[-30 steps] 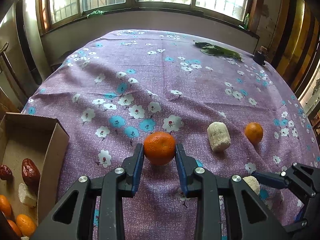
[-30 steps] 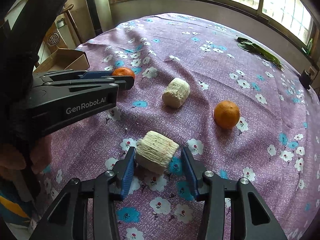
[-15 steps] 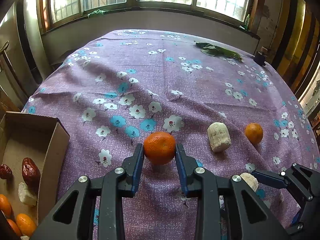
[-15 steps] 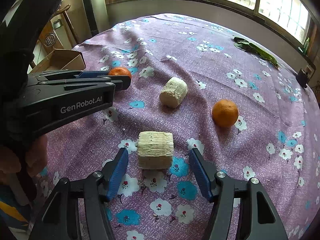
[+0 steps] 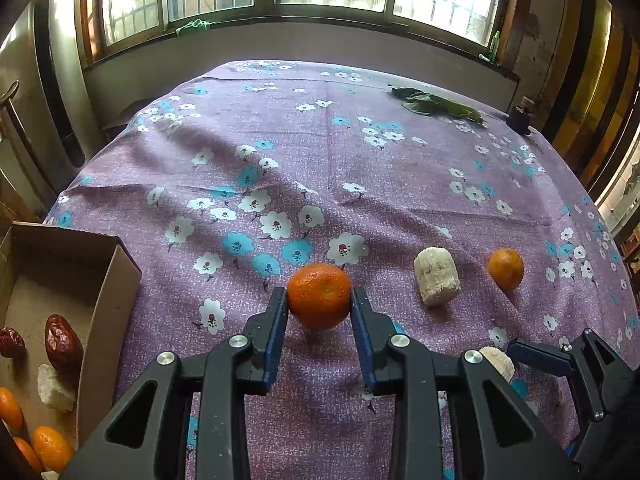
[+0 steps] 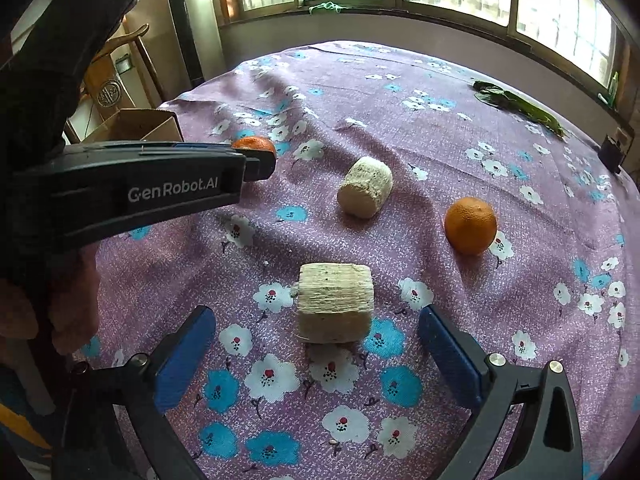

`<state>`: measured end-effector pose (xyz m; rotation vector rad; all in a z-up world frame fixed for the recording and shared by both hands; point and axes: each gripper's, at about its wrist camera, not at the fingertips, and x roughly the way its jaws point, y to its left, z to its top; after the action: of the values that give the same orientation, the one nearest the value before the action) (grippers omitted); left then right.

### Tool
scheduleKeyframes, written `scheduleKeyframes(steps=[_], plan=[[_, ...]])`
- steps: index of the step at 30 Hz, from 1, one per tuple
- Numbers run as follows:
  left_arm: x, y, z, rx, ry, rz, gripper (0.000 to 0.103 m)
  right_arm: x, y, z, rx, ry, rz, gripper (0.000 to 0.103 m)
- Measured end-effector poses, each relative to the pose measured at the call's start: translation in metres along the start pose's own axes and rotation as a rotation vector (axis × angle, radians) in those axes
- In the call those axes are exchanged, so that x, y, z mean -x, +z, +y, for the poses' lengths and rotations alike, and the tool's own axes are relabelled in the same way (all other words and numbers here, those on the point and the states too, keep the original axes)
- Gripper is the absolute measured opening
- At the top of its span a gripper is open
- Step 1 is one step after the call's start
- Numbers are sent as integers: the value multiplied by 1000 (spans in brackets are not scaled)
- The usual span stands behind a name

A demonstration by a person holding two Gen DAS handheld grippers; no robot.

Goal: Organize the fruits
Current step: 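Lift the yam chunk with right tool while left tool holds the orange, then carry the held orange and yam chunk toward the cardboard box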

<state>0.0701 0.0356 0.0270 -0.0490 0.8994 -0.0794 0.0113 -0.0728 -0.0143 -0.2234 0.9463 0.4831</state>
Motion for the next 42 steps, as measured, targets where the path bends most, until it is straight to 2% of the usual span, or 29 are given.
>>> scheduleKeyframes(steps=[4, 9, 11, 14, 16, 19, 28, 34, 42], plan=[[0, 0, 1, 2, 1, 1, 31, 4, 3, -8, -66, -1, -1, 101], [0, 0, -1, -2, -2, 0, 31, 22, 6, -20, -121, 16, -103, 98], [0, -1, -2, -5, -3, 2, 31, 20, 8, -19, -105, 15, -85, 96], [-1, -1, -2, 0, 0, 2, 31, 12, 10, -16, -81, 40, -24, 78], [-2, -1, -1, 3, 2, 3, 31, 9, 11, -15, -66, 51, -13, 57], [-2, -1, 0, 3, 2, 5, 31, 8, 12, -11, -18, 64, 5, 42], [-2, -4, -1, 4, -8, 18, 31, 15, 8, -10, 31, 83, -12, 36], [25, -8, 0, 14, -30, -17, 30, 26, 7, -2, 50, 101, -30, 34], [62, -26, 22, 48, -65, -27, 30, 42, 11, 13, 63, 130, -62, 34]])
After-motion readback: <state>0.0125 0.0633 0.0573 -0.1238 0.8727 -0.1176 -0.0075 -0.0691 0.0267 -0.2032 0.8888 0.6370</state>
